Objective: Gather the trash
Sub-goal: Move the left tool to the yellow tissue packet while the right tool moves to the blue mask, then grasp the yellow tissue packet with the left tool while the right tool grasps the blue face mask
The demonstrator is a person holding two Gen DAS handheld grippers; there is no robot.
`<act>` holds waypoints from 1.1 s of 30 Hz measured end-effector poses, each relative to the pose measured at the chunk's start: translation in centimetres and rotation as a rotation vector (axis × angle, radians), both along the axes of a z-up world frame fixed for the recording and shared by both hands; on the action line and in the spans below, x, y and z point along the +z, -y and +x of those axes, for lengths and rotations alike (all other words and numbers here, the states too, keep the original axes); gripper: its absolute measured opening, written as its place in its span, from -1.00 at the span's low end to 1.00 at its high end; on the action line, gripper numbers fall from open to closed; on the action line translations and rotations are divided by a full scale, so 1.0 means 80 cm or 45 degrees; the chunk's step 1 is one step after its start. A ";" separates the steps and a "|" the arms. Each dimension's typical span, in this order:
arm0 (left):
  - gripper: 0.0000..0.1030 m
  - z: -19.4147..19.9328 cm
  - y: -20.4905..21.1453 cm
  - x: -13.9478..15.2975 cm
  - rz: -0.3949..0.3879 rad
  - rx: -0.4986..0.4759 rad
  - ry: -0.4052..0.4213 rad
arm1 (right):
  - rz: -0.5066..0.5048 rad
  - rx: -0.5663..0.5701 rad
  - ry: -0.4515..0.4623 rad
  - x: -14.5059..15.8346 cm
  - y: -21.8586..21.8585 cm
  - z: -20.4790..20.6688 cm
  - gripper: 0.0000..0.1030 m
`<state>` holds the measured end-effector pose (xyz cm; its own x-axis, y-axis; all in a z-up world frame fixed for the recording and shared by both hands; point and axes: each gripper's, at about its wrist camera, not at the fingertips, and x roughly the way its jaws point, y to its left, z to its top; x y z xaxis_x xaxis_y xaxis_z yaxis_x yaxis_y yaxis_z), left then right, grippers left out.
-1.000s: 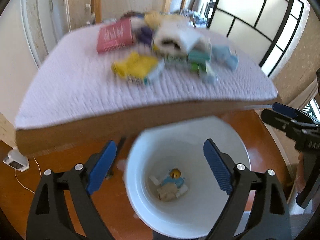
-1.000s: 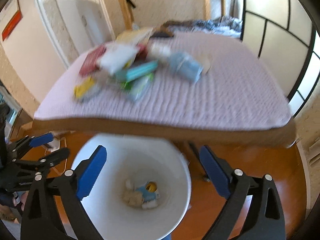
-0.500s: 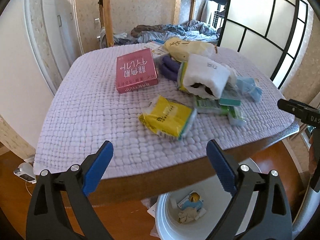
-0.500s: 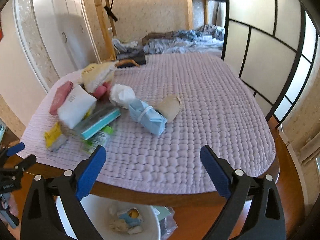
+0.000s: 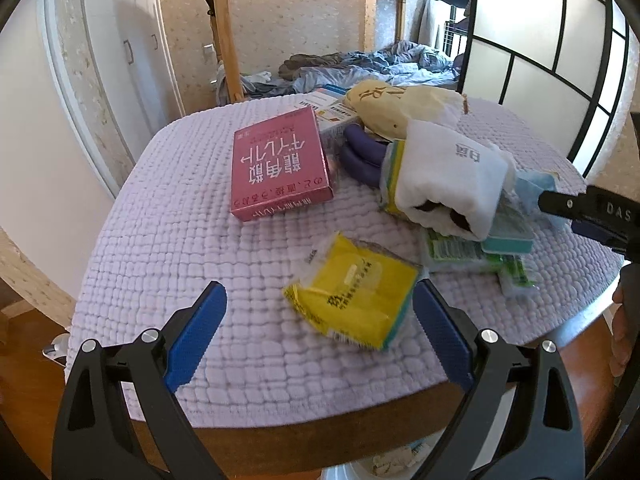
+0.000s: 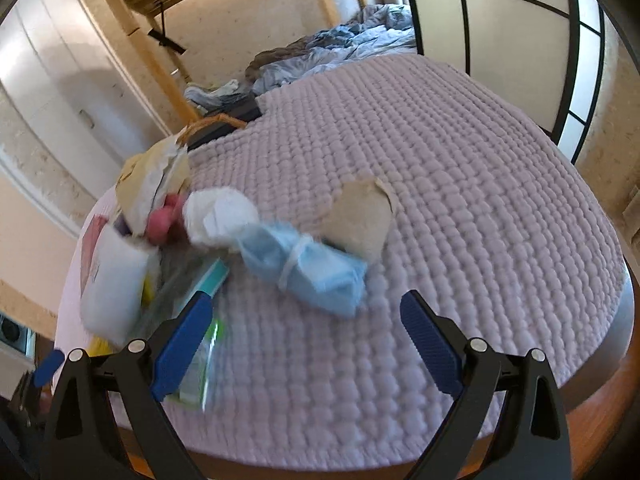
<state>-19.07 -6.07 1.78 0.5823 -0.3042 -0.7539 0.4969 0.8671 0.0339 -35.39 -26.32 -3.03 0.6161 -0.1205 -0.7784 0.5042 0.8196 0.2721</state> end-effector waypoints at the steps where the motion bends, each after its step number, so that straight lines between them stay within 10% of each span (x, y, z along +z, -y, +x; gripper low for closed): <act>1: 0.86 0.003 0.001 -0.002 -0.002 0.000 -0.003 | -0.011 -0.004 -0.002 -0.001 0.001 0.008 0.82; 19: 0.86 0.023 0.007 -0.011 -0.077 -0.204 -0.107 | -0.038 -0.033 -0.024 -0.023 0.015 0.056 0.66; 33: 0.86 0.003 0.035 -0.031 0.088 -0.319 -0.035 | -0.068 0.000 -0.019 -0.028 0.017 0.068 0.51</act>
<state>-18.85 -8.87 -0.66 0.4742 -0.3839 -0.7923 0.6976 0.7129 0.0721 -29.92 -27.71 -5.23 0.6041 -0.1622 -0.7802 0.5082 0.8325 0.2205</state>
